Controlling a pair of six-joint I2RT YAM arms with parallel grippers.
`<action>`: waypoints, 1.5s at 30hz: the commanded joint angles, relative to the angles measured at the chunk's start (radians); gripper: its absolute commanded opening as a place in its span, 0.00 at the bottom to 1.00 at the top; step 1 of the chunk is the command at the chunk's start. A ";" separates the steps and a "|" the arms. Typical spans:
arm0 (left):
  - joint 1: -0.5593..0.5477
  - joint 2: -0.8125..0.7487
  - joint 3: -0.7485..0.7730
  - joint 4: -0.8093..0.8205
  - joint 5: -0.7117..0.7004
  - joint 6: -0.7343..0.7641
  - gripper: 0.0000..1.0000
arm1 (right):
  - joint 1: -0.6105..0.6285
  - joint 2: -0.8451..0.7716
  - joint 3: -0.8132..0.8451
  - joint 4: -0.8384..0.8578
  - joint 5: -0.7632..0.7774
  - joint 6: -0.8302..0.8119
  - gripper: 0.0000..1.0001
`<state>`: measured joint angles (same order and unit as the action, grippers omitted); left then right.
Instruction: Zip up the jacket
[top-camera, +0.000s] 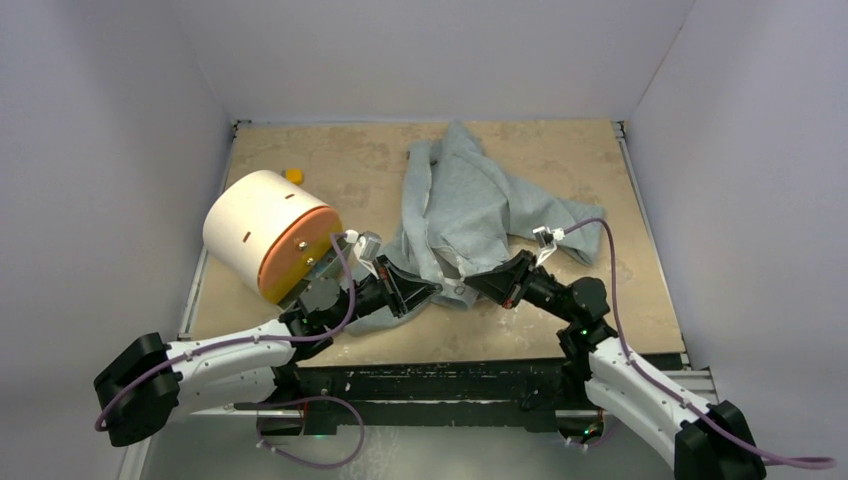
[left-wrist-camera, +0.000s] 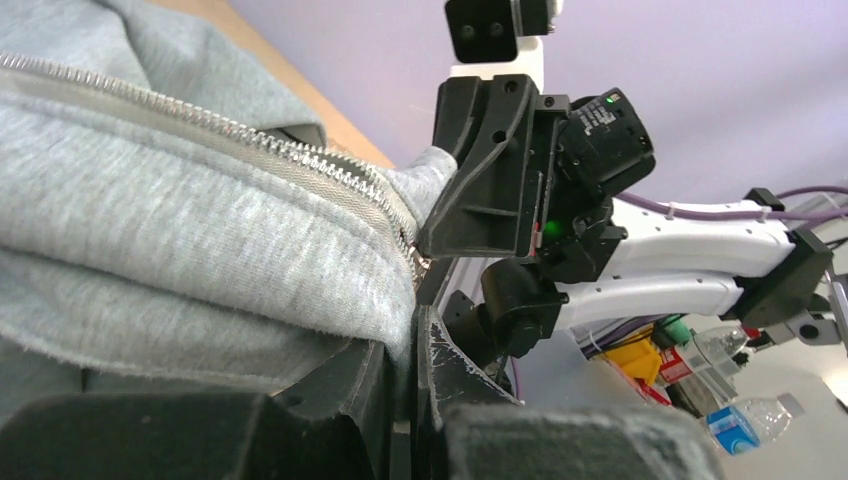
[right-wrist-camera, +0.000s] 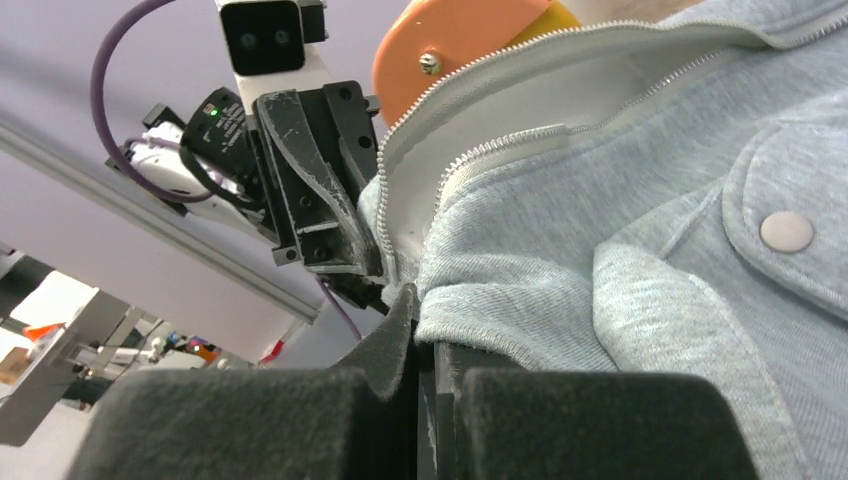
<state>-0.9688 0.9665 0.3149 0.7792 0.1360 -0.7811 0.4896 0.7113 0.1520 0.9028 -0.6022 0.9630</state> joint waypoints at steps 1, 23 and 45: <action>0.002 0.005 0.013 0.184 0.073 0.034 0.00 | 0.000 -0.003 0.006 0.181 -0.095 0.024 0.00; 0.002 0.139 0.019 0.491 0.132 0.085 0.00 | 0.001 0.016 -0.024 0.433 -0.156 0.192 0.00; 0.002 0.302 -0.024 0.895 0.200 0.250 0.00 | 0.000 0.007 -0.037 0.433 -0.109 0.094 0.00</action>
<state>-0.9688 1.2766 0.2749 1.4528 0.3435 -0.5552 0.4896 0.7334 0.0887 1.2629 -0.7235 1.0954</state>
